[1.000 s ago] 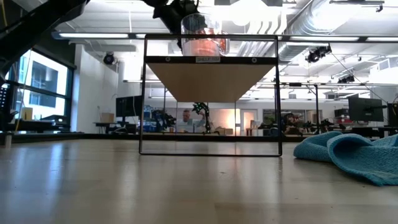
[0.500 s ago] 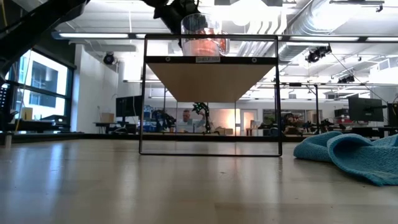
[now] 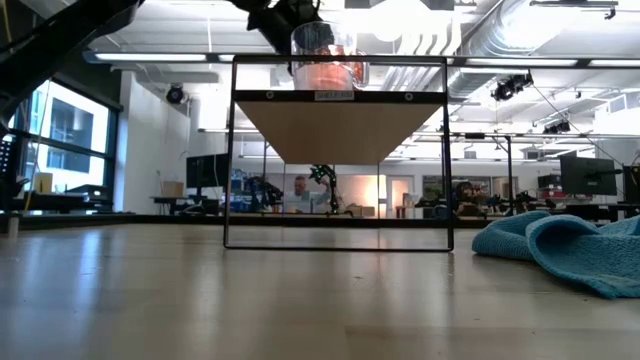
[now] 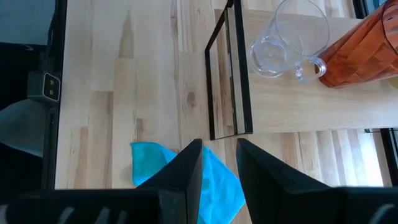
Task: Stack small to large cups/mugs on shelf
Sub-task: Put the yellow mug on the shelf
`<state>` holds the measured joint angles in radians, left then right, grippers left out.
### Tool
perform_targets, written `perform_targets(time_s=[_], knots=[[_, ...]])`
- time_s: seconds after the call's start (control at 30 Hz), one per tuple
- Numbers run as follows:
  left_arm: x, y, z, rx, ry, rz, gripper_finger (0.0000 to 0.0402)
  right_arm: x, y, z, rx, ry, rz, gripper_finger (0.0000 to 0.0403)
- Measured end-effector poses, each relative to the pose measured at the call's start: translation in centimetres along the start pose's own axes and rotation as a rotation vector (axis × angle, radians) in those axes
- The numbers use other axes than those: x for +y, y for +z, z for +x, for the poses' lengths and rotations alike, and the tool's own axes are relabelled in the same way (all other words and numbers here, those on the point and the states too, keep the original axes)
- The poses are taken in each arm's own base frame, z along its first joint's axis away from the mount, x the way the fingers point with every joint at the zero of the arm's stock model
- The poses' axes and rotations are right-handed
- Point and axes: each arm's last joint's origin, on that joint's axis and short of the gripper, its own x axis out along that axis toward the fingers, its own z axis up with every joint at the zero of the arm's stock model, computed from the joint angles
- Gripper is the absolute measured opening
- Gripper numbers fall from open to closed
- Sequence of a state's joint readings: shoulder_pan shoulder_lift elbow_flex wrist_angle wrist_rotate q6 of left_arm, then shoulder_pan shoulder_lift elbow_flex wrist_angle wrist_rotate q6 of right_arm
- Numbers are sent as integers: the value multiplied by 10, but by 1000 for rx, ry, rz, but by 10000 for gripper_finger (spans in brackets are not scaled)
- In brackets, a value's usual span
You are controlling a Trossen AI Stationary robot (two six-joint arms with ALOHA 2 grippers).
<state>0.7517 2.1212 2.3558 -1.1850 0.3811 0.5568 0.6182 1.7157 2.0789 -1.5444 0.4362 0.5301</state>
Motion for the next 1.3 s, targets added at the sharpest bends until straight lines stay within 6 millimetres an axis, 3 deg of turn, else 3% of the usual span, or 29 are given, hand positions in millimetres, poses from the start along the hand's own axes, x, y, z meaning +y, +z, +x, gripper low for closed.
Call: perform_targets(time_s=[0.17, 0.5, 0.87, 1.3], knots=[[0, 0, 0, -1, -2, 0, 11, 0, 0, 0, 0, 0, 3, 92], [0, 1, -2, -16, -4, -1, 59, 0, 0, 0, 0, -1, 3, 92], [0, 2, -2, -24, 2, 9, 36, 0, 0, 0, -2, -4, 3, 92], [2, 4, -2, -39, 16, 20, 42, 0, 0, 0, -2, -4, 3, 92]])
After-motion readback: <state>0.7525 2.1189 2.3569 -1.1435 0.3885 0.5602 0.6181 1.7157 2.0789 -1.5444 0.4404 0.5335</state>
